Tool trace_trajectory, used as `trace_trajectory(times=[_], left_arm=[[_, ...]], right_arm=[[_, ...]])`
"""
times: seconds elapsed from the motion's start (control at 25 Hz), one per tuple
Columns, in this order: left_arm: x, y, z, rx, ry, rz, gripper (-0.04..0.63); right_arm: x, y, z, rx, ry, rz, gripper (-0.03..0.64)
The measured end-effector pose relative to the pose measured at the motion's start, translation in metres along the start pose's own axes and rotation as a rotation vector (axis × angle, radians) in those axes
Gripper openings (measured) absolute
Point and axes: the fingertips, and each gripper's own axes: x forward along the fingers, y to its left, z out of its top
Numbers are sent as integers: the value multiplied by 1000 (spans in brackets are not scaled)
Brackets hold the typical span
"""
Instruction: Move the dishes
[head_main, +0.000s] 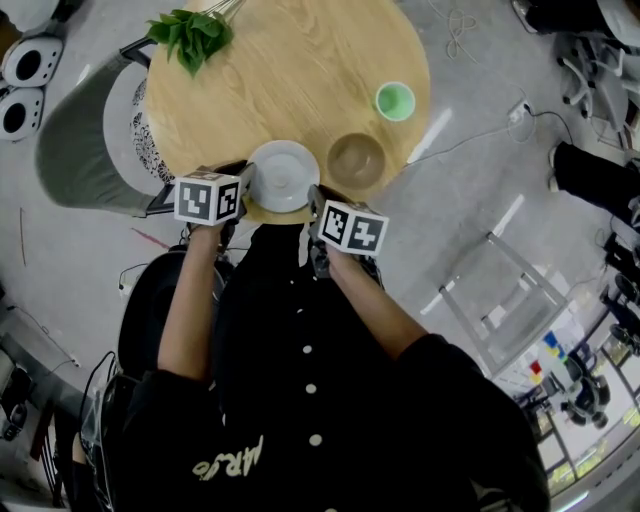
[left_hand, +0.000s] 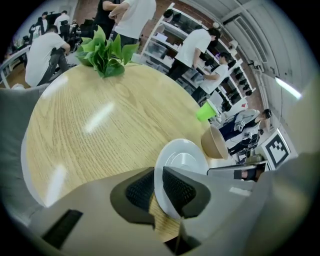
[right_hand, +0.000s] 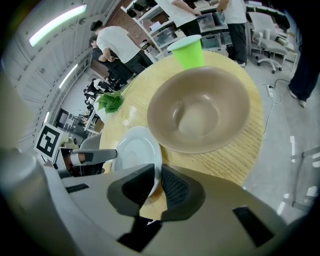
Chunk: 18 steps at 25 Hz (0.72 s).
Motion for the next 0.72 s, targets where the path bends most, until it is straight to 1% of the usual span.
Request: trace_trajectory(times=[0.08,0.16,0.2,0.28,0.36,0.44,0.56,0.64,0.72], left_arm=[[0,0,1,-11,-16,-6,49],[0,1,0,-6,-28,7,51],[0,2,0,-2,-34,20,53],[-1,4,-1,6,-49,41,96],[-4,5,0,7,-77,53,100],[-11,8,3,5,-118,76,100],[-34,11,12,26,-217,129,96],[-56,7,23,52,-317,149,65],[-79,-4,37,91,-428,145,24]], right_arm=[[1,0,0,-3,-3,7,46],[1,1,0,-2,-1,16,48],[1,2,0,-3,0,21,59],[0,4,1,-7,-2,28,87],[-2,4,3,-15,-9,30,114],[-7,4,3,-33,-11,37,115],[-24,6,-2,-91,-13,68,110],[-45,11,4,-146,-56,103,79],[-68,15,17,-187,-123,146,38]])
